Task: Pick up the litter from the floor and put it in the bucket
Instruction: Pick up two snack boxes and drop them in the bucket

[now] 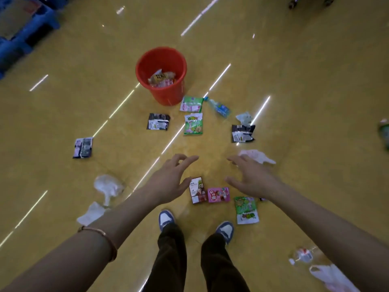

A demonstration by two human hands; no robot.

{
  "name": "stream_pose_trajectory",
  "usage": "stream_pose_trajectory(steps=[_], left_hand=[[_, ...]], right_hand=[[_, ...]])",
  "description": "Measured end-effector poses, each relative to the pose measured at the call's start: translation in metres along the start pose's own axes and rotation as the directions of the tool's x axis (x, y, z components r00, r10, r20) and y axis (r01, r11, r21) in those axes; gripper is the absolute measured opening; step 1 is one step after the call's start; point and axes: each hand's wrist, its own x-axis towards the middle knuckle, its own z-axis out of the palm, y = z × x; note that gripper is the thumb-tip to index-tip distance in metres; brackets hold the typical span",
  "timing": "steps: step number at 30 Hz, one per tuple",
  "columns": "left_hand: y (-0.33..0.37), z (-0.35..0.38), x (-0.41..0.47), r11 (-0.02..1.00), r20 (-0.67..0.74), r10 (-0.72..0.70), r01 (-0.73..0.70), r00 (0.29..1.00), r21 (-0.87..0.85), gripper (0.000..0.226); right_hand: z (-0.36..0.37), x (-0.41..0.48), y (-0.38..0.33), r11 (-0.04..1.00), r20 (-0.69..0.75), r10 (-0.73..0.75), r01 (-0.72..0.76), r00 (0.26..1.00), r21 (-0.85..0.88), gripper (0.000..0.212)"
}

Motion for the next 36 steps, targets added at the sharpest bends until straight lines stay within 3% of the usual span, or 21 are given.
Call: stream_pose_trajectory(steps=[10,19,23,29,36], left_hand=[[-0.077,0.114,0.121,0.996,-0.049,0.081,-0.083,0.996,-0.043,0.065],[-0.175,0.248,0.178,0.995,0.057,0.083,-0.085,0.995,0.042,0.072],[-0.207,0.300,0.199,0.981,0.111,0.137,-0.150,0.984,0.121,0.079],[-0.240,0.353,0.252,0.913,0.180,0.269,-0.310,0.946,0.264,0.085],[-0.268,0.389,0.322,0.753,0.210,0.440,-0.486,0.873,0.443,0.099]], right_hand=[[0.108,0.115,0.069,0.995,-0.088,0.057,-0.049,0.994,0.092,0.068],[0.235,0.212,0.121,0.996,-0.049,0.038,-0.034,0.998,0.088,0.067],[0.283,0.249,0.140,0.998,-0.062,0.015,-0.011,0.998,0.068,0.067],[0.339,0.299,0.179,0.999,-0.076,-0.043,0.042,0.996,-0.007,0.069],[0.364,0.357,0.215,0.990,-0.142,-0.134,0.125,0.981,-0.070,0.069]])
